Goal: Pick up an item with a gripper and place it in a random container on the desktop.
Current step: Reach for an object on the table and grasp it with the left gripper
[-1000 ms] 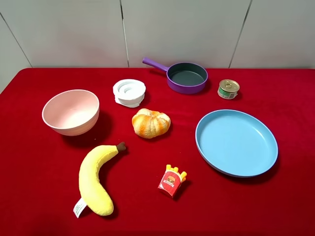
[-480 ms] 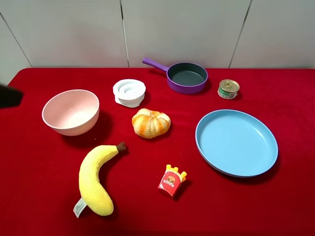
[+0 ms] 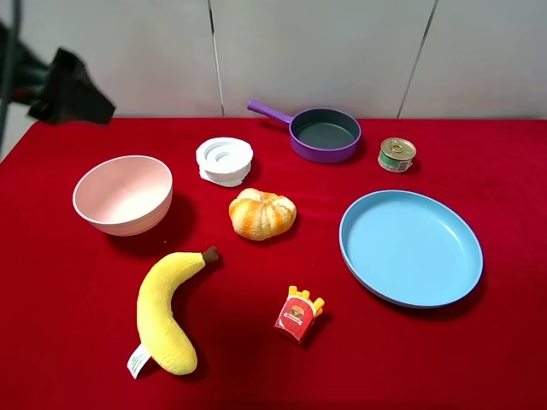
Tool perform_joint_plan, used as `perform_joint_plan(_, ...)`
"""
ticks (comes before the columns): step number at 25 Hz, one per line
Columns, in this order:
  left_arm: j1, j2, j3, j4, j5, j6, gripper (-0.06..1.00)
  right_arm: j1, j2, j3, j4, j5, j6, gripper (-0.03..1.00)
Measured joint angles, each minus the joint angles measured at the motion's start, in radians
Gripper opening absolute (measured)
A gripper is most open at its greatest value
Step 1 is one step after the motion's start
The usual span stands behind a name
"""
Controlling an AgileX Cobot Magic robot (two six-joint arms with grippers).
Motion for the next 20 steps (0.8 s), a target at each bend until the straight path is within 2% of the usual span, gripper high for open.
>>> perform_joint_plan(13, 0.0, 0.296, -0.216, 0.0, -0.005, 0.02, 0.92, 0.0, 0.0, 0.0, 0.0, 0.0, 0.0, 0.69)
perform_joint_plan(16, 0.0, 0.352, -0.245, -0.004, -0.007, 0.052, 0.92, 0.0, 0.0, 0.0, 0.0, 0.0, 0.0, 0.69)
perform_joint_plan(20, 0.0, 0.402, -0.259, -0.055, -0.007, 0.142, 0.92, 0.0, 0.0, 0.0, 0.0, 0.0, 0.0, 0.69)
